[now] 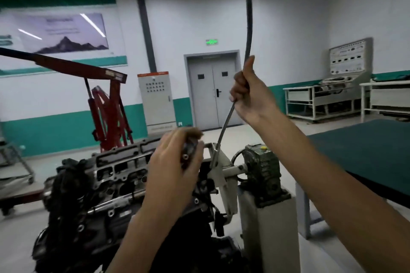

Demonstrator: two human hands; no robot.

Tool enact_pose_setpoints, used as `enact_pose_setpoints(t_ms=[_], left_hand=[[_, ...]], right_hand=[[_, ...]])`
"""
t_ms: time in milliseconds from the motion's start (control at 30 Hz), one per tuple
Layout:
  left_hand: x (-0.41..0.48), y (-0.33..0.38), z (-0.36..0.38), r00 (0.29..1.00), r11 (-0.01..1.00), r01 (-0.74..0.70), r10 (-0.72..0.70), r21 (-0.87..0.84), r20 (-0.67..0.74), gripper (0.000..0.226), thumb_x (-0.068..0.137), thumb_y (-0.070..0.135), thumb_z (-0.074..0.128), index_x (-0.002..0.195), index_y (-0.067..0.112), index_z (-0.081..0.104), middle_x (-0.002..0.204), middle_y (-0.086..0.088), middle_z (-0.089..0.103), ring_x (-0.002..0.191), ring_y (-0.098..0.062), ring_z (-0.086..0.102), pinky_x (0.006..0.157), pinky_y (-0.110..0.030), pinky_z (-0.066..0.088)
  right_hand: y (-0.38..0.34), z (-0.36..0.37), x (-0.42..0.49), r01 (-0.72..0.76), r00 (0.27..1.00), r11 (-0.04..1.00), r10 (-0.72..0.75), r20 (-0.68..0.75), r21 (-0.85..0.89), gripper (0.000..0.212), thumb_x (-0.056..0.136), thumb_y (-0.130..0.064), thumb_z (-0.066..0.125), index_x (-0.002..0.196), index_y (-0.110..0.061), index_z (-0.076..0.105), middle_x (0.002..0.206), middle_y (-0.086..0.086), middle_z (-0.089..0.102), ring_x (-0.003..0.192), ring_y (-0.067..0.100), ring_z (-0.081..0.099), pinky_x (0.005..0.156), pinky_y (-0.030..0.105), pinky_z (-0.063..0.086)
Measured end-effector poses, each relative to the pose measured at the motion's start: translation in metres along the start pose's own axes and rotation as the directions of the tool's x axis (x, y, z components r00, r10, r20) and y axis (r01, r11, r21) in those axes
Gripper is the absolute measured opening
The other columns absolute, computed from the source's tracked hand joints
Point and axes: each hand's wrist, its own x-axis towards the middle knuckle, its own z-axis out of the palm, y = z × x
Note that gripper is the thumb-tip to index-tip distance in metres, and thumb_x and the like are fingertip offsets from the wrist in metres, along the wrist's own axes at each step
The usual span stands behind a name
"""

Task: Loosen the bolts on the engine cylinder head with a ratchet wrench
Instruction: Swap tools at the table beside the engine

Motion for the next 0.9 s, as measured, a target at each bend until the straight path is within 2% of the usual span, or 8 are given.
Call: enact_pose_setpoints(t_ms=[67, 133, 300, 400, 467, 600, 733, 900], left_hand=[[0.040, -0.002, 0.014, 0.997, 0.998, 0.062, -0.063, 0.012, 0.040, 0.029, 0.094, 0.028, 0.056, 0.121, 0.017, 0.054, 0.111, 0.014, 0.051, 0.103, 0.001, 0.046, 0.089, -0.013, 0.036], [0.072, -0.006, 0.027, 0.959, 0.978, 0.200, -0.182, -0.066, 0.219, 0.034, 0.097, 0.027, 0.052, 0.128, 0.013, 0.047, 0.118, 0.002, 0.056, 0.111, -0.013, 0.051, 0.095, -0.028, 0.041], [0.075, -0.033, 0.063, 0.874, 0.923, 0.364, -0.293, -0.125, 0.387, 0.025, 0.101, 0.019, 0.042, 0.122, 0.006, 0.047, 0.118, -0.014, 0.060, 0.107, -0.027, 0.057, 0.091, -0.038, 0.048], [0.063, -0.045, 0.075, 0.858, 0.884, 0.417, -0.307, -0.210, 0.411, 0.021, 0.101, 0.018, 0.045, 0.115, 0.004, 0.052, 0.113, -0.015, 0.062, 0.106, -0.027, 0.059, 0.092, -0.042, 0.048], [0.060, -0.048, 0.079, 0.900, 0.906, 0.347, -0.247, -0.244, 0.360, 0.020, 0.100, 0.012, 0.046, 0.115, 0.003, 0.055, 0.112, -0.015, 0.063, 0.106, -0.026, 0.060, 0.092, -0.037, 0.049], [0.064, -0.044, 0.082, 0.980, 0.968, 0.057, -0.007, -0.245, 0.199, 0.029, 0.095, 0.008, 0.054, 0.123, 0.001, 0.056, 0.112, -0.016, 0.061, 0.101, -0.022, 0.058, 0.084, -0.011, 0.041], [0.064, -0.043, 0.088, 0.984, 0.956, -0.091, 0.131, -0.280, 0.124, 0.027, 0.095, 0.008, 0.055, 0.121, 0.001, 0.058, 0.107, -0.012, 0.063, 0.095, -0.019, 0.059, 0.082, -0.018, 0.044], [0.049, -0.058, 0.102, 0.987, 0.960, -0.149, 0.158, -0.237, 0.022, 0.015, 0.095, 0.001, 0.053, 0.086, -0.007, 0.062, 0.076, 0.000, 0.049, 0.067, -0.006, 0.042, 0.065, -0.013, 0.034]], right_hand=[[0.014, 0.022, -0.002, -0.042, 0.999, 0.999, 0.041, 0.029, 0.027, 0.050, 0.084, -0.054, 0.048, 0.049, -0.021, 0.032, 0.047, -0.008, 0.021, 0.042, 0.008, 0.018, 0.048, 0.020, 0.021], [0.033, 0.032, -0.006, -0.063, 0.997, 0.995, 0.060, 0.044, 0.075, 0.052, 0.083, -0.055, 0.049, 0.048, -0.020, 0.033, 0.044, -0.007, 0.021, 0.040, 0.008, 0.023, 0.043, 0.019, 0.032], [0.072, 0.012, -0.017, -0.072, 0.992, 0.994, 0.080, -0.100, 0.082, 0.049, 0.078, -0.056, 0.058, 0.044, -0.021, 0.052, 0.043, -0.007, 0.042, 0.043, 0.005, 0.048, 0.048, 0.021, 0.046], [0.086, -0.003, -0.026, -0.057, 0.986, 0.998, 0.059, -0.156, 0.015, 0.033, 0.076, -0.047, 0.062, 0.070, -0.015, 0.064, 0.051, -0.005, 0.060, 0.056, 0.007, 0.064, 0.051, 0.019, 0.050], [0.087, -0.007, -0.027, 0.010, 0.987, 0.996, -0.024, -0.161, -0.087, 0.030, 0.081, -0.042, 0.059, 0.080, -0.012, 0.059, 0.055, -0.006, 0.062, 0.061, 0.007, 0.065, 0.053, 0.017, 0.050], [0.059, -0.003, -0.031, 0.111, 0.981, 0.994, -0.111, -0.158, -0.011, 0.037, 0.091, -0.032, 0.051, 0.058, -0.017, 0.045, 0.046, -0.006, 0.037, 0.044, 0.007, 0.042, 0.049, 0.019, 0.042], [0.023, -0.008, -0.049, 0.187, 0.979, 0.982, -0.187, -0.076, -0.006, 0.034, 0.090, -0.030, 0.047, 0.061, -0.014, 0.040, 0.050, -0.005, 0.034, 0.050, 0.010, 0.039, 0.065, 0.025, 0.043], [-0.004, -0.021, -0.078, 0.344, 0.938, 0.918, -0.329, 0.107, -0.195, 0.040, 0.092, -0.026, 0.046, 0.055, -0.015, 0.039, 0.054, 0.002, 0.026, 0.057, 0.019, 0.030, 0.070, 0.031, 0.044]])
